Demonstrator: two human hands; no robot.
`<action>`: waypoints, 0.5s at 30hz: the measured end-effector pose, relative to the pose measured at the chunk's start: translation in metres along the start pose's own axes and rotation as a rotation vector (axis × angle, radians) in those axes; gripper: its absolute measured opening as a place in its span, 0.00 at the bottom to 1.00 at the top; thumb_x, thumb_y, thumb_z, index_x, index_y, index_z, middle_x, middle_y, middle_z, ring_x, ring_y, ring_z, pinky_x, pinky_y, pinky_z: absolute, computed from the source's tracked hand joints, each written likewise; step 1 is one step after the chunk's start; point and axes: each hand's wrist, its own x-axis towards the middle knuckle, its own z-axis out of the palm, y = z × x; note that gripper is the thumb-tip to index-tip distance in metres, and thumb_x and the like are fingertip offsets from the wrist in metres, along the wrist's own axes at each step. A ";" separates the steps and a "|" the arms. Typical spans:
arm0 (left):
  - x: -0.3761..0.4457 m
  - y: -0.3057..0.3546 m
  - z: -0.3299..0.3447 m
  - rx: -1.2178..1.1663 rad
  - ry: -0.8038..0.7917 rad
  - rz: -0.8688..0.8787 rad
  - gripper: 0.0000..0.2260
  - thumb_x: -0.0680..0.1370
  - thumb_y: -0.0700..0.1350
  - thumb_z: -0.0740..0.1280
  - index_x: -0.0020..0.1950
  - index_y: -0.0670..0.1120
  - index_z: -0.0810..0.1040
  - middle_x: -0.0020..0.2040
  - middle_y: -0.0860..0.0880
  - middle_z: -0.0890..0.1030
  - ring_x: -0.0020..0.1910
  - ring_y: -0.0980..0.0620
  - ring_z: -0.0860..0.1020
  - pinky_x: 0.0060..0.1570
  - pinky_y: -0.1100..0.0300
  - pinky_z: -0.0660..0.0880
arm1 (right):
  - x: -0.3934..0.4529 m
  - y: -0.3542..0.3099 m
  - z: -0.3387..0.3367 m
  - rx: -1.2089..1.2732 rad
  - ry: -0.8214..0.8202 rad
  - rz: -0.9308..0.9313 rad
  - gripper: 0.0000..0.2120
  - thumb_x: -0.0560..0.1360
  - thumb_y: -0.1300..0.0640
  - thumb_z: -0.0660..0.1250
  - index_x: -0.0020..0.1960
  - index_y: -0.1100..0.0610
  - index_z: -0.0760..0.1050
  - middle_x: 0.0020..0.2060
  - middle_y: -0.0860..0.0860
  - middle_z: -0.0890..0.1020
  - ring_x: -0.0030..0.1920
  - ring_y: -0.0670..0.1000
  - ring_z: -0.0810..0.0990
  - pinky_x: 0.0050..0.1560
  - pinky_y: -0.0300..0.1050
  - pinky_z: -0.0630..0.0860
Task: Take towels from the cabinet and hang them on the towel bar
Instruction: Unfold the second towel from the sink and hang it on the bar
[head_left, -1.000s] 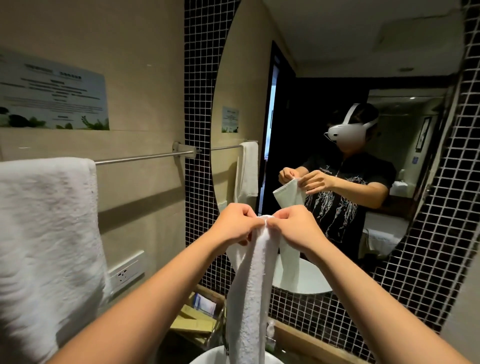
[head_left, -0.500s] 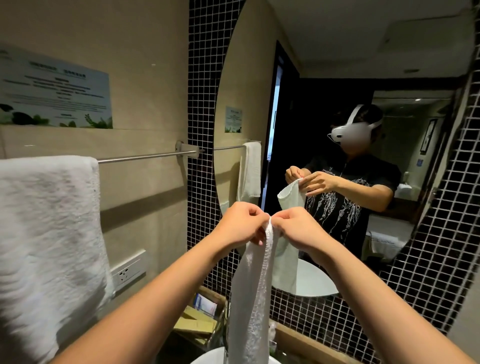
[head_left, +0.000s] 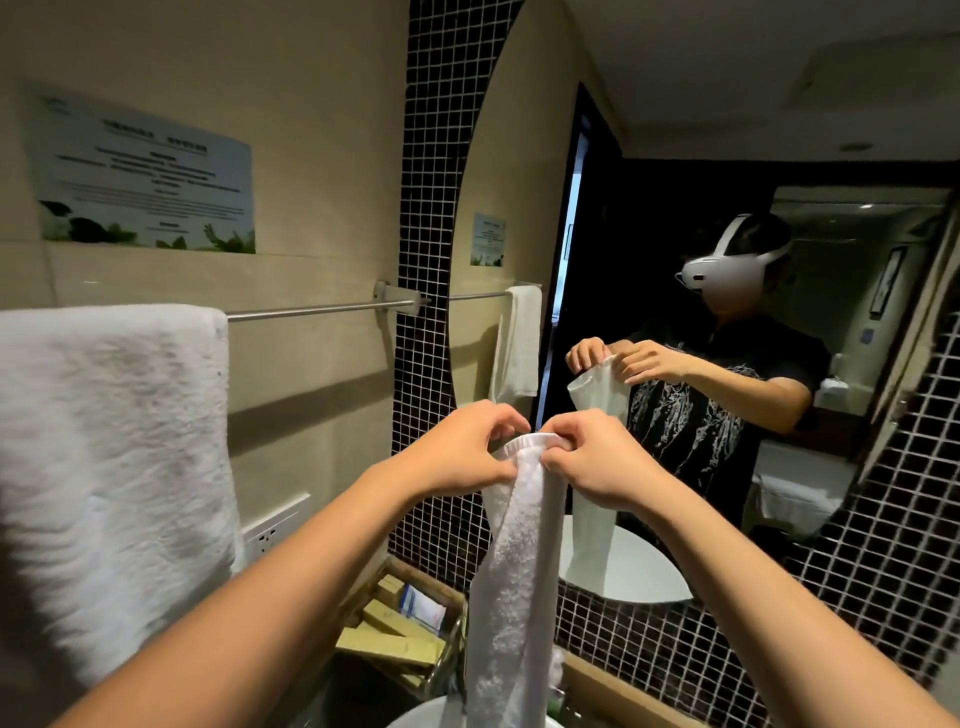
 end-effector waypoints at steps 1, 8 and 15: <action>-0.002 -0.003 -0.002 0.025 -0.030 0.001 0.13 0.72 0.47 0.73 0.55 0.48 0.80 0.49 0.51 0.79 0.48 0.53 0.77 0.50 0.59 0.75 | 0.003 -0.003 -0.001 -0.016 0.007 -0.024 0.06 0.74 0.59 0.67 0.42 0.52 0.82 0.36 0.47 0.83 0.40 0.48 0.79 0.37 0.41 0.73; -0.023 -0.016 -0.030 0.103 0.011 -0.122 0.13 0.72 0.48 0.73 0.35 0.54 0.69 0.35 0.55 0.73 0.34 0.59 0.70 0.30 0.65 0.61 | 0.022 -0.015 -0.001 -0.119 0.066 -0.110 0.08 0.73 0.57 0.64 0.42 0.46 0.80 0.38 0.43 0.83 0.44 0.49 0.81 0.45 0.50 0.80; -0.047 -0.017 -0.069 0.152 0.163 -0.222 0.05 0.73 0.46 0.70 0.40 0.54 0.76 0.38 0.53 0.80 0.40 0.52 0.77 0.39 0.56 0.72 | 0.042 -0.033 0.003 -0.105 0.135 -0.198 0.08 0.74 0.56 0.64 0.44 0.45 0.79 0.41 0.46 0.84 0.46 0.52 0.80 0.44 0.51 0.80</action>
